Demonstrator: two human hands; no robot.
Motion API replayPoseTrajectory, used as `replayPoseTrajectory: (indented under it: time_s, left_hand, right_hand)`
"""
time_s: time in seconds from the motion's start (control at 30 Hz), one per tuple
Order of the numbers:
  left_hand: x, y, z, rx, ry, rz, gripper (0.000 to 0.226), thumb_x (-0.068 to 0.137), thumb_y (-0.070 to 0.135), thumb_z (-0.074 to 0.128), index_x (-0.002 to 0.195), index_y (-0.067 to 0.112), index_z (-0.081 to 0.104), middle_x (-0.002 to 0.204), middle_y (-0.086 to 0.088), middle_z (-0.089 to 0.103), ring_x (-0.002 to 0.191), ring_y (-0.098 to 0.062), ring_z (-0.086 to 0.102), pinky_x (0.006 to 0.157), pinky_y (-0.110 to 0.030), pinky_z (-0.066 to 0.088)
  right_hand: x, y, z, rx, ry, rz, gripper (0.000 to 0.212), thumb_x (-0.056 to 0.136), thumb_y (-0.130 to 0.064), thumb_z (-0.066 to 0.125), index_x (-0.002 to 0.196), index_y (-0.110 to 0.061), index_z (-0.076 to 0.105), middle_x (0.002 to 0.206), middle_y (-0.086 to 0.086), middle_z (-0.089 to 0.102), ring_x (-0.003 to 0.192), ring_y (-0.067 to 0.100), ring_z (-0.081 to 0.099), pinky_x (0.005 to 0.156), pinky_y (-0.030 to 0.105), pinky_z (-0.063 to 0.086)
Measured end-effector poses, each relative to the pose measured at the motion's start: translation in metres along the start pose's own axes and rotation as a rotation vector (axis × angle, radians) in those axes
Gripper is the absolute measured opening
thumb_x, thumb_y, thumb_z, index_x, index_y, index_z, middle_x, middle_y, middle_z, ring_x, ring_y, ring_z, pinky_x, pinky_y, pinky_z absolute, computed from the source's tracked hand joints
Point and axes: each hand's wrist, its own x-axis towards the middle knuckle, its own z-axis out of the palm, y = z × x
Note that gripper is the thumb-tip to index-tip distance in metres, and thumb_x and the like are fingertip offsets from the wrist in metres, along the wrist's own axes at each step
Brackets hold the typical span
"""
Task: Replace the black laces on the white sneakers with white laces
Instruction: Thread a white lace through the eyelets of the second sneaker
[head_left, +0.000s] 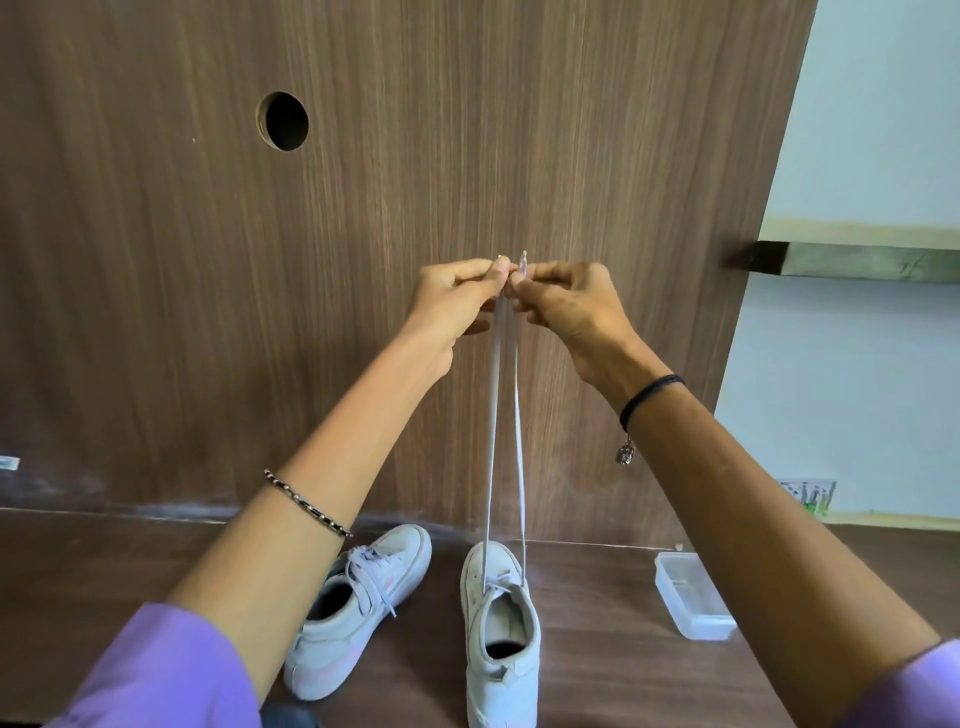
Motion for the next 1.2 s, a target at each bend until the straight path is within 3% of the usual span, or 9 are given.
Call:
replayPoseTrajectory:
  time_s: [0.2, 0.37, 0.47, 0.6, 0.67, 0.8, 0.9, 1.1, 1.2]
  left_hand:
    - [0.001, -0.001, -0.002, -0.046, 0.011, 0.004, 0.010, 0.094, 0.025, 0.073, 0.086, 0.026, 0.080, 0.088, 0.010, 0.078, 0.078, 0.003, 0.070, 0.069, -0.016, 0.056]
    - [0.002, 0.001, -0.001, -0.114, -0.010, -0.038, 0.019, 0.089, 0.017, 0.079, 0.105, 0.007, 0.080, 0.099, -0.010, 0.078, 0.082, -0.010, 0.071, 0.074, -0.021, 0.060]
    - [0.003, 0.000, 0.000, -0.102, 0.013, -0.032, 0.019, 0.088, 0.021, 0.079, 0.105, 0.011, 0.080, 0.098, -0.009, 0.079, 0.080, -0.007, 0.069, 0.069, -0.015, 0.057]
    - [0.000, -0.007, 0.000, -0.121, 0.028, -0.054, 0.014, 0.092, 0.024, 0.076, 0.101, 0.014, 0.079, 0.087, -0.002, 0.076, 0.069, -0.008, 0.069, 0.072, -0.021, 0.059]
    - [-0.003, -0.015, 0.002, -0.158, 0.022, -0.067, 0.016, 0.098, 0.021, 0.069, 0.100, 0.007, 0.075, 0.081, -0.004, 0.071, 0.061, -0.011, 0.065, 0.062, -0.025, 0.059]
    - [-0.016, -0.047, 0.006, 0.097, -0.011, 0.003, 0.016, 0.102, 0.020, 0.062, 0.097, 0.008, 0.070, 0.073, 0.001, 0.061, 0.047, 0.002, 0.050, 0.050, -0.013, 0.040]
    - [-0.030, -0.079, 0.005, 0.217, -0.071, -0.023, 0.016, 0.100, 0.022, 0.064, 0.096, 0.009, 0.072, 0.069, 0.001, 0.059, 0.051, 0.004, 0.049, 0.053, -0.012, 0.036]
    - [-0.065, -0.145, 0.007, 0.313, -0.236, -0.088, 0.021, 0.097, 0.011, 0.066, 0.095, -0.009, 0.072, 0.065, -0.004, 0.061, 0.053, 0.004, 0.055, 0.060, -0.011, 0.040]
    - [-0.075, -0.188, 0.001, 0.462, -0.275, -0.137, 0.017, 0.096, 0.024, 0.068, 0.087, 0.012, 0.074, 0.068, 0.002, 0.070, 0.064, -0.002, 0.061, 0.068, -0.024, 0.045]
  right_hand:
    - [0.003, -0.001, 0.001, -0.001, -0.010, 0.003, 0.009, 0.098, -0.006, 0.067, 0.099, 0.003, 0.069, 0.074, 0.007, 0.071, 0.066, 0.009, 0.066, 0.064, 0.018, 0.054]
    - [0.002, 0.004, 0.000, -0.018, -0.102, 0.002, 0.010, 0.097, -0.001, 0.065, 0.100, 0.008, 0.069, 0.081, 0.011, 0.072, 0.074, 0.012, 0.070, 0.074, 0.021, 0.059]
    - [0.001, 0.003, 0.000, -0.065, -0.166, 0.008, 0.014, 0.097, 0.002, 0.064, 0.105, 0.011, 0.071, 0.097, 0.022, 0.072, 0.086, 0.020, 0.068, 0.082, 0.027, 0.060]
    - [-0.007, 0.010, -0.001, -0.173, -0.226, 0.067, 0.012, 0.098, -0.007, 0.067, 0.097, 0.002, 0.075, 0.089, 0.015, 0.070, 0.079, 0.015, 0.065, 0.072, 0.020, 0.059]
    - [-0.016, 0.021, -0.002, -0.240, -0.258, 0.091, 0.017, 0.098, -0.015, 0.069, 0.098, 0.000, 0.076, 0.088, 0.010, 0.071, 0.078, 0.010, 0.063, 0.069, 0.019, 0.055]
    - [-0.040, 0.051, 0.001, -0.176, -0.258, 0.218, 0.024, 0.102, -0.020, 0.063, 0.101, 0.002, 0.074, 0.092, 0.016, 0.070, 0.082, 0.017, 0.067, 0.076, 0.025, 0.061]
    - [-0.058, 0.078, 0.003, -0.021, -0.208, 0.352, 0.029, 0.106, -0.015, 0.056, 0.108, 0.011, 0.067, 0.078, 0.014, 0.063, 0.067, 0.015, 0.067, 0.062, 0.024, 0.060]
    - [-0.094, 0.146, -0.001, -0.182, -0.174, 0.450, 0.032, 0.107, -0.024, 0.056, 0.105, 0.003, 0.072, 0.061, -0.004, 0.049, 0.043, 0.003, 0.049, 0.041, 0.017, 0.037]
    - [-0.109, 0.182, -0.008, -0.402, -0.129, 0.441, 0.034, 0.103, -0.025, 0.062, 0.090, 0.004, 0.074, 0.051, -0.008, 0.051, 0.040, 0.006, 0.050, 0.041, 0.022, 0.042]
